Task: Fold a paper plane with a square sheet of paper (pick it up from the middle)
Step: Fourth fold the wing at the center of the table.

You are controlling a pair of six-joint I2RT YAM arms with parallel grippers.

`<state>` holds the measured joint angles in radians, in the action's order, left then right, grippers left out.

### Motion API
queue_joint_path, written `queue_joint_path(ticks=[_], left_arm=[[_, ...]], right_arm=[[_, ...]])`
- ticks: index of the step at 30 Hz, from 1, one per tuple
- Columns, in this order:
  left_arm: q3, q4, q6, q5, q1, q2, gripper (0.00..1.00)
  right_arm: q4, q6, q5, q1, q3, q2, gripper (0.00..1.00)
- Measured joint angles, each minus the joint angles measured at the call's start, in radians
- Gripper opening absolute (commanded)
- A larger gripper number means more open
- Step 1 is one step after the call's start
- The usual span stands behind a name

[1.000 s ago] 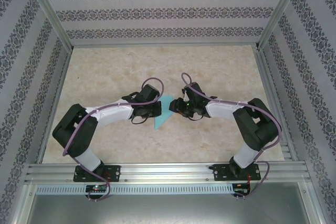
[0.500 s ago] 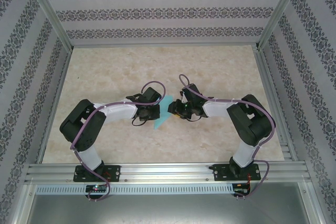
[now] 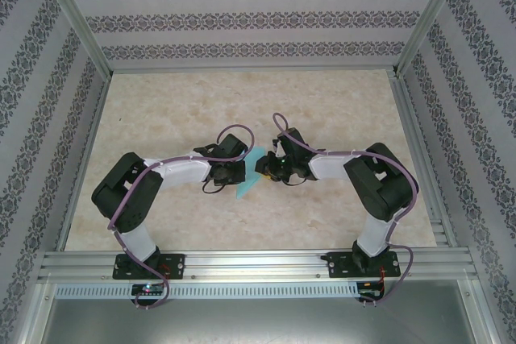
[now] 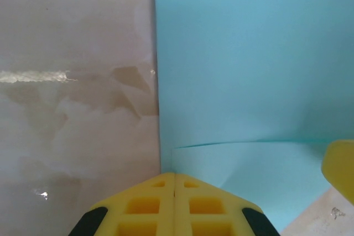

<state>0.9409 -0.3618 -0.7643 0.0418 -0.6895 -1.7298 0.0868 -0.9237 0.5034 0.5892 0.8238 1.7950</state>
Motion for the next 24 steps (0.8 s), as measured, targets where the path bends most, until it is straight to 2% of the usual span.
queue_joint_path(ticks=[3, 7, 11, 16, 20, 24], left_arm=[[0.000, -0.001, 0.000, 0.000, 0.000, 0.000, 0.03], [0.001, -0.023, 0.007, -0.007, 0.000, 0.014, 0.05], [0.003, -0.066, 0.035, -0.026, 0.000, 0.094, 0.13], [0.014, -0.082, 0.083, -0.054, 0.000, 0.245, 0.31], [0.012, -0.069, 0.139, -0.057, 0.000, 0.353, 0.60], [-0.037, 0.003, 0.203, -0.046, 0.000, 0.447, 0.79]], right_arm=[[0.017, -0.019, 0.009, 0.000, 0.000, 0.014, 0.06], [0.010, -0.036, 0.008, 0.000, 0.000, 0.007, 0.02], [-0.064, -0.024, -0.038, 0.000, 0.000, -0.072, 0.00], [-0.175, -0.003, -0.121, 0.000, 0.011, -0.256, 0.00], [-0.239, 0.002, -0.196, 0.000, 0.036, -0.376, 0.01], [-0.280, -0.019, -0.267, 0.000, 0.040, -0.437, 0.01]])
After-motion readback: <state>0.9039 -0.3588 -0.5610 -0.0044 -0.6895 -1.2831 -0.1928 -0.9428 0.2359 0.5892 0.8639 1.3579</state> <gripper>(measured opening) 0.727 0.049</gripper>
